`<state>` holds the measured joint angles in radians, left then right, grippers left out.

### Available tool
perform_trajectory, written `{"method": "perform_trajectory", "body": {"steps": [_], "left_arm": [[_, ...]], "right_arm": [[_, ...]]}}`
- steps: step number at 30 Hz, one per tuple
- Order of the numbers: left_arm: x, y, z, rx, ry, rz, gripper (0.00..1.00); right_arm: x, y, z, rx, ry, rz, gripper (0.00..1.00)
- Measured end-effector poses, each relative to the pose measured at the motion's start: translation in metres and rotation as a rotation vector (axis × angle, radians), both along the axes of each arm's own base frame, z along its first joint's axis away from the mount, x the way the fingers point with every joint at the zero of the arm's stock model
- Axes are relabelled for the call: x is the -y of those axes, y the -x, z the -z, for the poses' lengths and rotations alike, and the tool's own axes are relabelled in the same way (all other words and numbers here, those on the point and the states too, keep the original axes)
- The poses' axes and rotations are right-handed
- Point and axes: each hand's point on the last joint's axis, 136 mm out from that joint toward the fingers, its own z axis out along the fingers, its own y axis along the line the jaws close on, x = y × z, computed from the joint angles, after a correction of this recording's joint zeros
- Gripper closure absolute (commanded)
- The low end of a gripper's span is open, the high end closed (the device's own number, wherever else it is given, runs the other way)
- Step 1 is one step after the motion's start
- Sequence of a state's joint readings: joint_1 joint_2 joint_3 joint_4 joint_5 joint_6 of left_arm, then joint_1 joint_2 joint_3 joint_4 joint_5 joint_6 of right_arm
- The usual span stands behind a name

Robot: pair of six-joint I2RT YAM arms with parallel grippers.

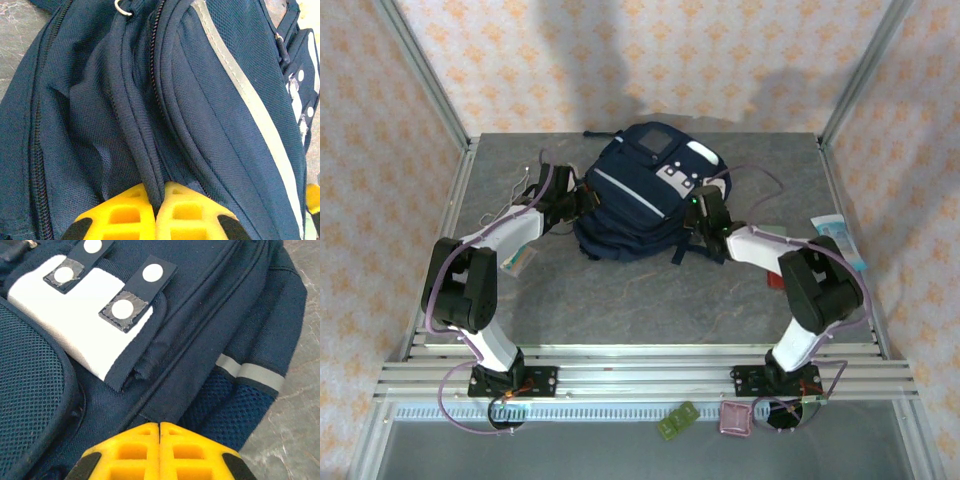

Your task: Pack books, pencil case, and school supplies into a backpack

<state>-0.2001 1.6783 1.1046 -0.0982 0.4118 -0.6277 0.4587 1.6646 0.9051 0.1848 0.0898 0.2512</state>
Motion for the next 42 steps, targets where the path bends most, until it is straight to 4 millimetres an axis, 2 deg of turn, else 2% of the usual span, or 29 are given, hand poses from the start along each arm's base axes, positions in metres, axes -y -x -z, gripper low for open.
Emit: {"method": "perform_trajectory", "body": {"steps": [3,5,9,12,14,17,19,20,23,26,28,30,35,38,42], "left_arm": [[0.0,-0.001,-0.003,0.004,-0.009,0.004,1.0],[-0.001,-0.006,-0.006,0.01,-0.027,0.009,1.0],[-0.003,-0.025,-0.008,0.026,-0.069,0.004,1.0],[-0.001,-0.038,-0.005,0.022,-0.093,0.016,1.0],[0.0,-0.048,-0.002,0.017,-0.112,0.027,1.0],[0.001,-0.06,0.001,0.008,-0.143,0.035,1.0],[-0.005,-0.072,0.0,0.023,-0.177,0.013,1.0],[-0.01,-0.076,0.0,0.03,-0.193,-0.002,0.95],[-0.024,-0.081,-0.002,0.044,-0.234,-0.037,0.71],[-0.039,-0.085,-0.011,0.072,-0.241,-0.085,0.59],[-0.046,-0.078,-0.02,0.092,-0.232,-0.108,0.53],[-0.045,-0.064,-0.032,0.116,-0.217,-0.115,0.51],[-0.026,-0.022,-0.059,0.195,-0.171,-0.086,0.47],[-0.013,0.005,-0.059,0.211,-0.134,-0.062,0.47],[0.004,0.039,-0.041,0.183,-0.098,-0.034,0.47]], "right_arm": [[0.0,0.018,-0.015,0.031,-0.032,-0.01,1.0],[-0.005,0.039,-0.022,0.043,-0.037,-0.028,1.0],[-0.017,0.076,-0.024,0.031,-0.056,-0.066,1.0],[-0.022,0.09,-0.022,0.023,-0.093,-0.083,1.0],[-0.025,0.093,-0.021,0.015,-0.111,-0.091,0.99],[-0.029,0.093,-0.022,0.009,-0.133,-0.1,0.79],[-0.027,0.093,-0.022,-0.007,-0.128,-0.091,0.69],[-0.026,0.093,-0.023,-0.014,-0.123,-0.09,0.68],[-0.031,0.085,-0.034,-0.021,-0.139,-0.097,0.63],[-0.05,0.066,-0.055,-0.018,-0.19,-0.129,0.6],[-0.063,0.051,-0.063,-0.024,-0.228,-0.15,0.58],[-0.074,0.038,-0.063,-0.047,-0.261,-0.172,0.56],[-0.097,0.017,-0.04,-0.158,-0.316,-0.223,0.56],[-0.107,0.009,-0.023,-0.221,-0.321,-0.235,0.56],[-0.11,0.005,-0.005,-0.278,-0.311,-0.234,0.56]]}}
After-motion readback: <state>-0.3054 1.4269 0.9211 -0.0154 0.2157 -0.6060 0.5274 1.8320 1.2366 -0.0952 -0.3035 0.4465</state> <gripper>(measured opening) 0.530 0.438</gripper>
